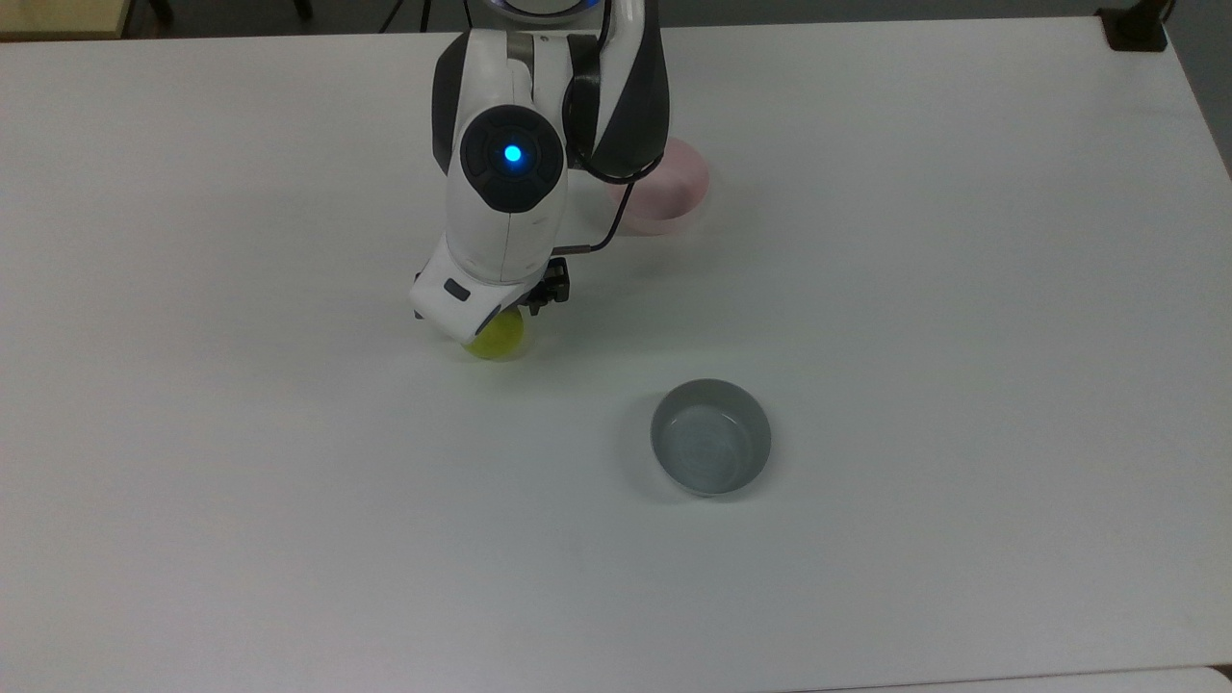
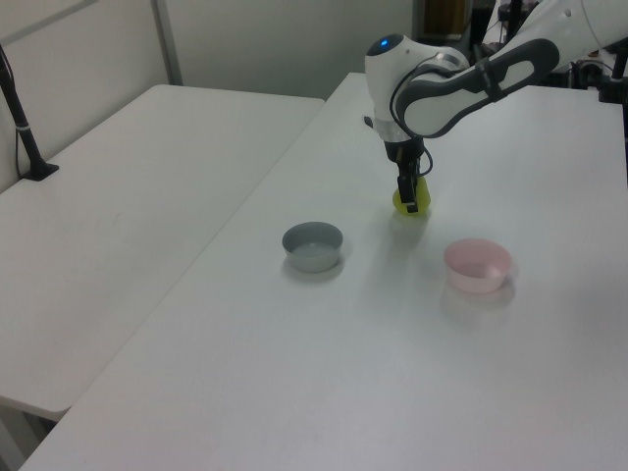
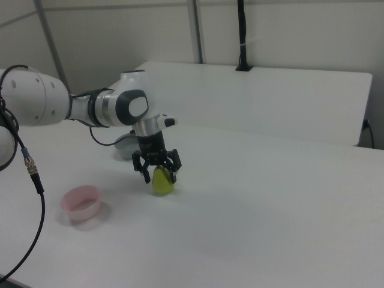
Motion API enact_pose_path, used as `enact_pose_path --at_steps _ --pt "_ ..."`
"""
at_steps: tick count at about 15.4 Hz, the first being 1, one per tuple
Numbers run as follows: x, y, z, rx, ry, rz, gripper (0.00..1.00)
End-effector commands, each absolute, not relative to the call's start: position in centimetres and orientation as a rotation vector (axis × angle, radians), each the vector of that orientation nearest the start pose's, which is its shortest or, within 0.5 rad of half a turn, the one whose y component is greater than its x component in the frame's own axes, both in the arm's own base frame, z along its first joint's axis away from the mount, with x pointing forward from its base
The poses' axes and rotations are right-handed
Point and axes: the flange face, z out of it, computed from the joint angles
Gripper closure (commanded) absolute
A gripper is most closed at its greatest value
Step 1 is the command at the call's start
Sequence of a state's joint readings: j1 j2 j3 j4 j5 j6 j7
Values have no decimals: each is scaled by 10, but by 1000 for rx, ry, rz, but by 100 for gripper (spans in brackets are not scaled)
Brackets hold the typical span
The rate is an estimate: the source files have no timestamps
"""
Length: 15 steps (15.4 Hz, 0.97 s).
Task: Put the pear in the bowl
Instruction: 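Close the gripper around the pear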
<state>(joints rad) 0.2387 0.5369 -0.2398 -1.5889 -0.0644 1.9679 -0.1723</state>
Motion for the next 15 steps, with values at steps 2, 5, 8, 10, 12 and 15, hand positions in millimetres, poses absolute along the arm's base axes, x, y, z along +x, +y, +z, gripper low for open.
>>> enact_pose_path --at_steps 2,5,8,10,12,15 --pt "667 13 316 -3278 -495 253 39" --pt "667 13 320 -3274 -502 256 69" --pt "667 11 322 -3275 -499 254 91" --pt "667 11 331 -3272 -502 237 95" --pt "661 5 366 -3253 -489 231 95" --pt "650 -1 425 -3236 -451 221 95"
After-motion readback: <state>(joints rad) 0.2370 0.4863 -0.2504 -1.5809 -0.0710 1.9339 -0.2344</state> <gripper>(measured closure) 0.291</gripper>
